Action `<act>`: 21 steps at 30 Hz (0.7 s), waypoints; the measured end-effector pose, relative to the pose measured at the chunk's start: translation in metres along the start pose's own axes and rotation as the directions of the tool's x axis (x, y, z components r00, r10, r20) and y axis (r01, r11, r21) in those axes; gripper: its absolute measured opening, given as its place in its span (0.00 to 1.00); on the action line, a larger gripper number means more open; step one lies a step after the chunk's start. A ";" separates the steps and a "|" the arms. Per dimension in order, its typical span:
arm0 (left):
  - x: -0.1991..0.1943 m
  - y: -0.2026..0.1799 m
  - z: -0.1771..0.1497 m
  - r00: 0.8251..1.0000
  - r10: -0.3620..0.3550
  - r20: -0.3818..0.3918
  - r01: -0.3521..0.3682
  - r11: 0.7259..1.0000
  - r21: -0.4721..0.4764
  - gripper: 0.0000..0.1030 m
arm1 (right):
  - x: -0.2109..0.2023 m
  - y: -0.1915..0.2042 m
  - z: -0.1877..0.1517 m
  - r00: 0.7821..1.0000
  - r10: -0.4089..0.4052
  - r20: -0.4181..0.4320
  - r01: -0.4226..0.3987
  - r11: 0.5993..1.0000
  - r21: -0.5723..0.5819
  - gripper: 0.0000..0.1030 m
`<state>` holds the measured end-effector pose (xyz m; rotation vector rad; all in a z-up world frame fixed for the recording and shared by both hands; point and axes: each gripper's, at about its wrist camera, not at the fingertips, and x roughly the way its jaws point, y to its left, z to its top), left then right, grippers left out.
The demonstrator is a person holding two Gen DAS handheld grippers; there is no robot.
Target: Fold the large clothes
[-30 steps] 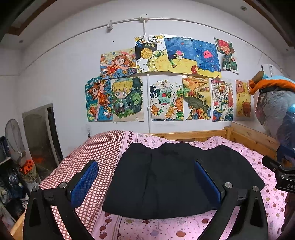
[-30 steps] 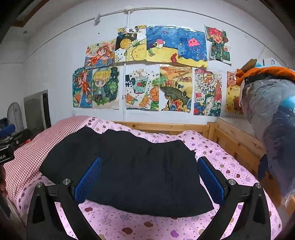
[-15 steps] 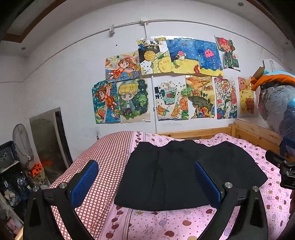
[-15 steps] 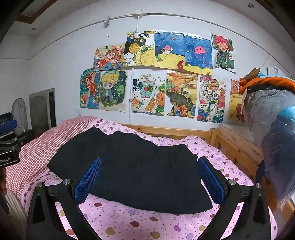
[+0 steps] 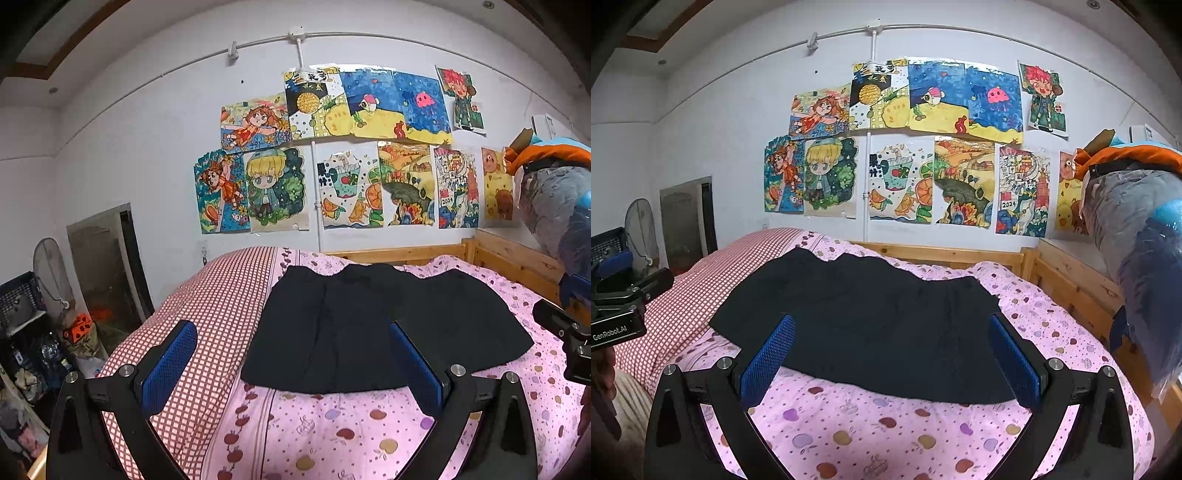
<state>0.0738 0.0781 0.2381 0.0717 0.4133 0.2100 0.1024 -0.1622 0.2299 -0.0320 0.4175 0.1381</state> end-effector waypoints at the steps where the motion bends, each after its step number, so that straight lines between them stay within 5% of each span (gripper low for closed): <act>1: -0.001 0.000 -0.001 1.000 -0.001 -0.004 0.001 1.000 0.001 1.00 | -0.002 0.001 -0.002 1.000 0.002 -0.003 -0.002 1.000 -0.001 0.98; 21: -0.015 0.013 -0.026 0.998 0.001 -0.064 -0.002 1.000 -0.011 1.00 | -0.019 0.001 -0.021 0.999 -0.015 -0.049 0.016 1.000 0.011 0.98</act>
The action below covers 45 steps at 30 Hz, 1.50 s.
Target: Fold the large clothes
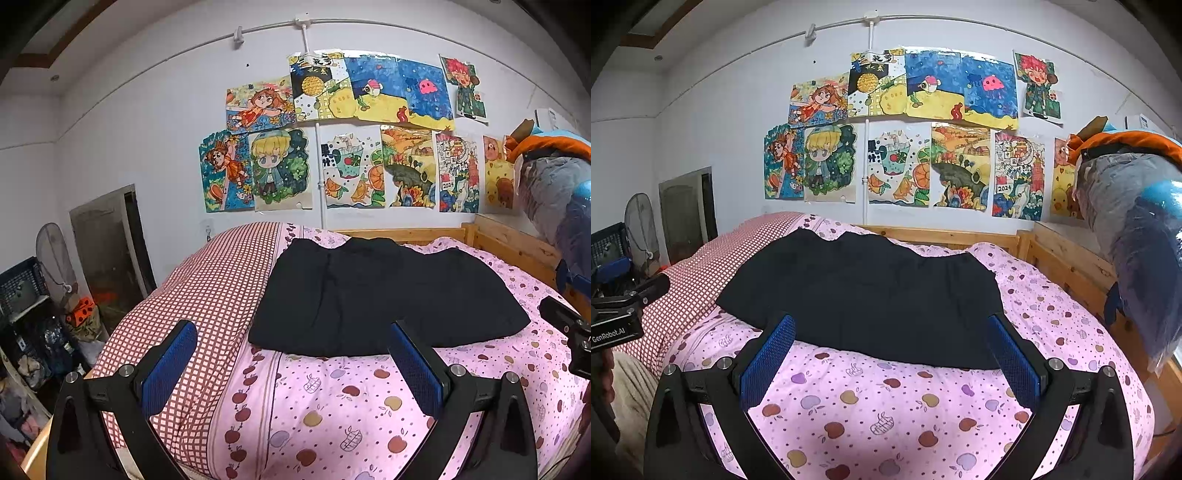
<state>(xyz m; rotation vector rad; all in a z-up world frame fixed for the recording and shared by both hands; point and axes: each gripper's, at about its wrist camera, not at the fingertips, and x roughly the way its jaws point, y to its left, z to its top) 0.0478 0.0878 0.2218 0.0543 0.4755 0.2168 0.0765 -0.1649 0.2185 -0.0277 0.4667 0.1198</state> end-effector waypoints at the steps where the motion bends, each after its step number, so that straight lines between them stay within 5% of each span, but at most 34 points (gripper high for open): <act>1: 0.000 0.000 -0.001 1.000 0.002 -0.003 -0.002 1.000 -0.001 1.00 | 0.000 0.000 -0.002 1.000 -0.003 -0.002 0.003 1.000 -0.002 0.98; 45: 0.001 -0.015 -0.027 0.999 -0.008 -0.053 0.009 0.999 0.032 1.00 | 0.009 0.004 -0.033 0.996 0.001 -0.089 0.001 1.000 0.026 0.98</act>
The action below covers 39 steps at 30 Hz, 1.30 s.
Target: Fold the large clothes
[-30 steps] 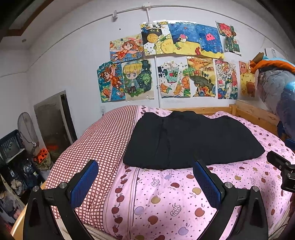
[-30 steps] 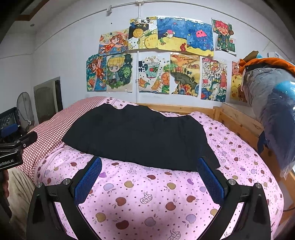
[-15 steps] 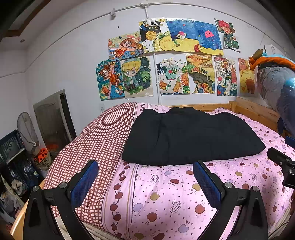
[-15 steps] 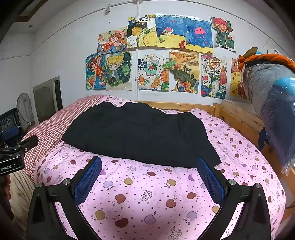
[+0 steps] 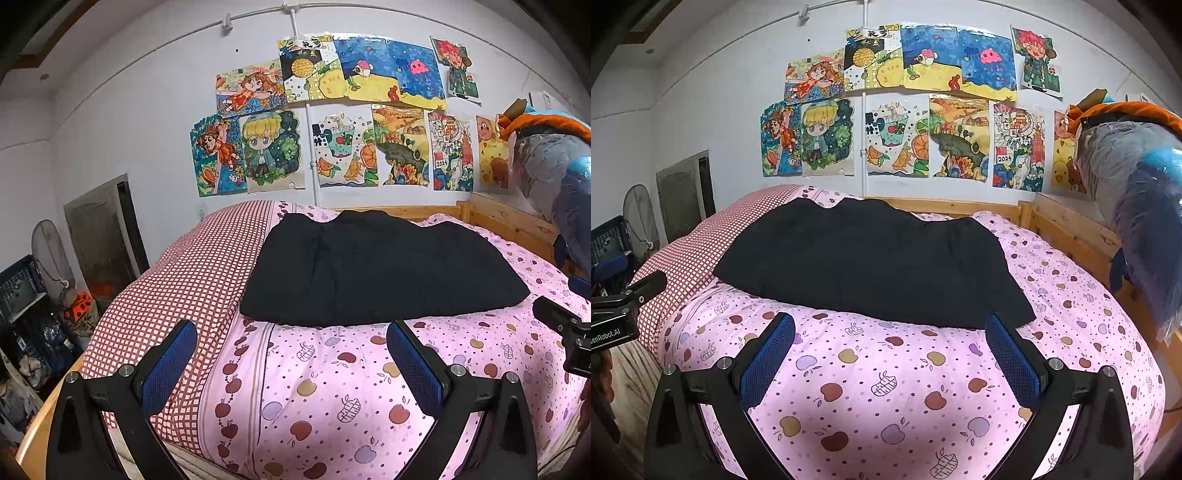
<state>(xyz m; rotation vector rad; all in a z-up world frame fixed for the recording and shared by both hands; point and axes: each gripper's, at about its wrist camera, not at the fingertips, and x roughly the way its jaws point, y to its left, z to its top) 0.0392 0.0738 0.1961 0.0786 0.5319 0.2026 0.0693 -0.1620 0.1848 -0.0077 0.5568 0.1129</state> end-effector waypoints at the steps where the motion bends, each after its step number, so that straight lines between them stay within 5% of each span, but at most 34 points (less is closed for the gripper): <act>1: 0.000 -0.001 -0.001 1.000 0.000 -0.002 0.000 1.000 -0.001 1.00 | 0.000 0.000 0.000 1.000 0.000 0.000 0.000 1.000 0.000 0.98; 39: 0.003 0.000 -0.003 1.000 -0.001 -0.004 0.001 1.000 -0.004 1.00 | -0.001 -0.001 -0.001 1.000 0.001 0.002 -0.001 1.000 0.003 0.98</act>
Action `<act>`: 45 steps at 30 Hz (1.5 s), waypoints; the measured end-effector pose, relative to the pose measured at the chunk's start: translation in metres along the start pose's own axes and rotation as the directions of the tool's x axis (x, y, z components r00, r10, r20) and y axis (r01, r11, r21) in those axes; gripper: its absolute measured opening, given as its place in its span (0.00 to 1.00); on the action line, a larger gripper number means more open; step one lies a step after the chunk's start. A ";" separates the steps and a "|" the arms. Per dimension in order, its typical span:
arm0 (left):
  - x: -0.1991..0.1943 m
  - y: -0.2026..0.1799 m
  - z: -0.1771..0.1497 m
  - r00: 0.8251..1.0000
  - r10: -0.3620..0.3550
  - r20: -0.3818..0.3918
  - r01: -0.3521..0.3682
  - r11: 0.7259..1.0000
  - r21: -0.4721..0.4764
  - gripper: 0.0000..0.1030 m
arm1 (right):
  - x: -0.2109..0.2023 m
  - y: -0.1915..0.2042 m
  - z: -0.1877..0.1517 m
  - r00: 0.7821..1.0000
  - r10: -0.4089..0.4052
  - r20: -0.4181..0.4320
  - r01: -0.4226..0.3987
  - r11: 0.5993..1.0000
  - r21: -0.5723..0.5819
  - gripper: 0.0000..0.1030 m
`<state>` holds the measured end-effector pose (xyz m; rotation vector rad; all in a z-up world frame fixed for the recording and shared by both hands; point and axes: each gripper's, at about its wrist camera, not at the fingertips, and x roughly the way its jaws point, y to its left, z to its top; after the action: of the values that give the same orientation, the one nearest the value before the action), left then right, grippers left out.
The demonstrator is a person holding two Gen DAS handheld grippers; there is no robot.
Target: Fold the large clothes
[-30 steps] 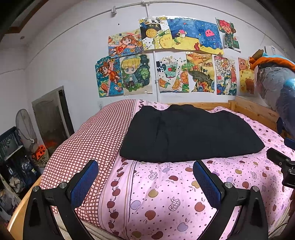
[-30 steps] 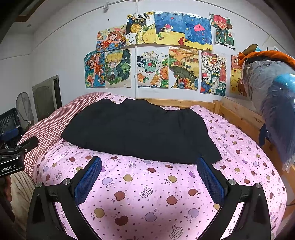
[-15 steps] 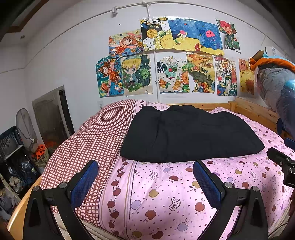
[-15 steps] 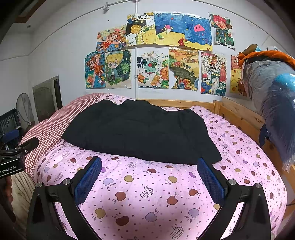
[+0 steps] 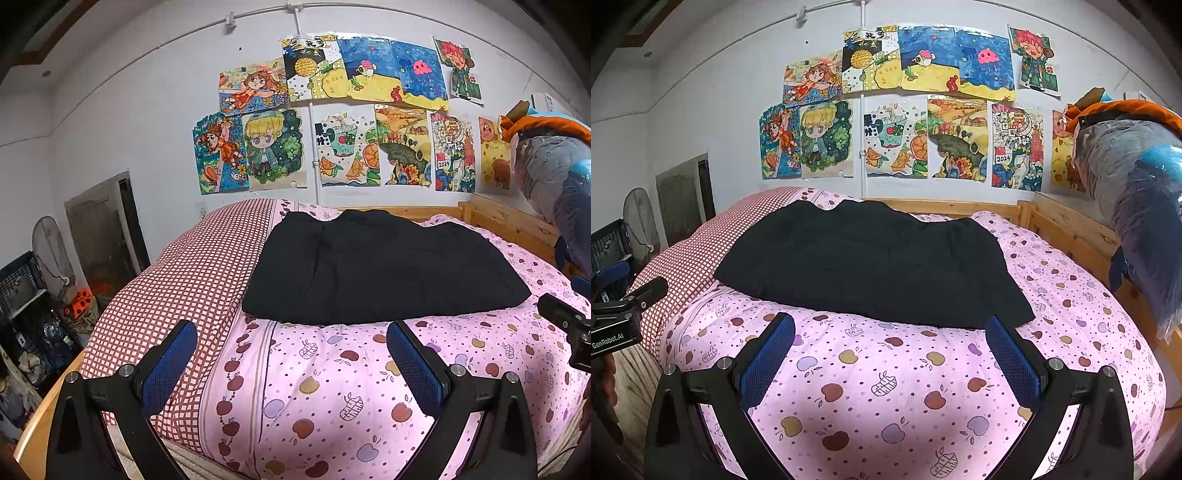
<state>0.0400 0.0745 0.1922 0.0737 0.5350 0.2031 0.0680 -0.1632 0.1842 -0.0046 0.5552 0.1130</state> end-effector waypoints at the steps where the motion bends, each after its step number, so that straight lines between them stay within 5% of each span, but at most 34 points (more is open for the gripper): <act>1: 0.000 -0.001 0.000 1.000 0.001 -0.001 -0.001 1.000 0.001 1.00 | 0.000 0.001 0.000 1.000 0.000 -0.001 0.000 1.000 0.000 0.98; 38: -0.002 -0.003 -0.004 1.000 -0.008 0.005 0.008 1.000 0.001 1.00 | -0.001 -0.002 -0.005 1.000 -0.007 -0.003 0.007 1.000 0.006 0.98; 45: -0.005 -0.001 -0.006 0.998 -0.057 0.015 0.058 0.998 -0.022 1.00 | -0.001 -0.003 -0.005 1.000 -0.007 -0.004 0.007 1.000 0.008 0.98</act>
<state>0.0327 0.0726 0.1900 0.0379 0.5193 0.1524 0.0647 -0.1662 0.1809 0.0007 0.5596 0.1039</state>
